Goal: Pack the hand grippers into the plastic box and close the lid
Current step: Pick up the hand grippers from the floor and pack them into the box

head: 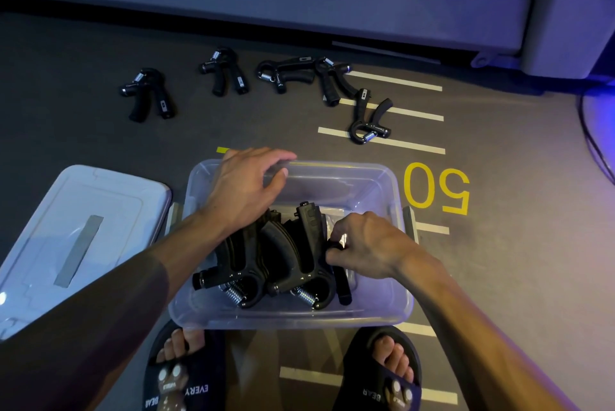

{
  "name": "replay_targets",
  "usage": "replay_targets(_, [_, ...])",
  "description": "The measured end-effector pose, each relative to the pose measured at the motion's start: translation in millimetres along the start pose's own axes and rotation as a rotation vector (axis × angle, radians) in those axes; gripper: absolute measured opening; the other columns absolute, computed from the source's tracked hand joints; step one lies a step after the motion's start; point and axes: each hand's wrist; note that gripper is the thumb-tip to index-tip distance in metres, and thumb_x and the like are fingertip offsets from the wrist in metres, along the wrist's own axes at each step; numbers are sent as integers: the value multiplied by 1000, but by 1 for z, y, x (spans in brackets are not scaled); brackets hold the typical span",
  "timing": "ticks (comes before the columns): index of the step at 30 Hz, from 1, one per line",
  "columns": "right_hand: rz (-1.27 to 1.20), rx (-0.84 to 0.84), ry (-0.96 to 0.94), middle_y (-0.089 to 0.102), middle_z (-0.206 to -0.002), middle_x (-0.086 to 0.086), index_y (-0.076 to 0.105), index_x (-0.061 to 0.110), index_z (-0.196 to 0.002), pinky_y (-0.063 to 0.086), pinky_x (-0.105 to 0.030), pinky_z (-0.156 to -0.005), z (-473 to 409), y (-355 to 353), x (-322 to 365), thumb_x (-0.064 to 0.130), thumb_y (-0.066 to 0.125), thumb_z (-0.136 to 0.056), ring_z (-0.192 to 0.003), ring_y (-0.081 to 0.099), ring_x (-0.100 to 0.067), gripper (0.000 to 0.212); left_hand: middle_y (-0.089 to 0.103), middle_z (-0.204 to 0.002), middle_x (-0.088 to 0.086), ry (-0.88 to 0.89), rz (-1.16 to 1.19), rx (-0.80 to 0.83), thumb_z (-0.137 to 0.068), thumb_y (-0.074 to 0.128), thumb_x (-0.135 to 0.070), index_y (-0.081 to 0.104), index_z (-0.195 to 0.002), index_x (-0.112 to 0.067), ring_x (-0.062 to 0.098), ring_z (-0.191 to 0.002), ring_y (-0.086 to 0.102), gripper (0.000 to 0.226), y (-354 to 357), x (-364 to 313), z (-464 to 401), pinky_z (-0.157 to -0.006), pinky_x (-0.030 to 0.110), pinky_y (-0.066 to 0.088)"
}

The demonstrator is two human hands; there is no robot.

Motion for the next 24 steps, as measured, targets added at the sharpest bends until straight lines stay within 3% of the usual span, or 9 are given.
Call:
replay_targets(10, [46, 81, 0, 71, -107, -11, 70, 16, -111, 55, -36, -84, 0, -8, 5, 43, 61, -89, -100, 63, -30, 36, 71, -111, -18, -8, -3, -3, -95, 51, -36, 66, -123, -35, 9, -101, 65, 32, 0, 0, -1, -95, 33, 38])
replay_targets(17, [87, 165, 6, 66, -124, -9, 62, 18, -130, 44, -29, -80, 3, -15, 4, 49, 56, -94, -114, 59, -29, 48, 72, -112, -17, -2, -8, -9, -94, 52, -36, 66, -123, -34, 10, -101, 66, 32, 0, -1, -1, -95, 34, 38])
replay_targets(21, [83, 170, 13, 66, -126, -7, 62, 19, -128, 51, -35, -91, 5, -21, 3, 53, 55, -94, -114, 61, -28, 49, 71, -112, -18, -2, 4, 1, -95, 51, -36, 66, -123, -34, 8, -102, 65, 32, -2, -2, 0, -96, 34, 38])
replay_targets(24, [56, 92, -15, 68, -121, -3, 64, 26, -122, 49, -30, -84, 5, -35, -2, 50, 54, -95, -111, 63, -26, 38, 72, -112, -17, -3, 3, 6, -95, 52, -37, 67, -123, -33, 9, -103, 66, 33, -2, -2, 0, -96, 31, 36])
Point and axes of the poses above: each hand's wrist, its own z-axis away from the middle knuckle, its own y-axis out of the palm, x = y × z
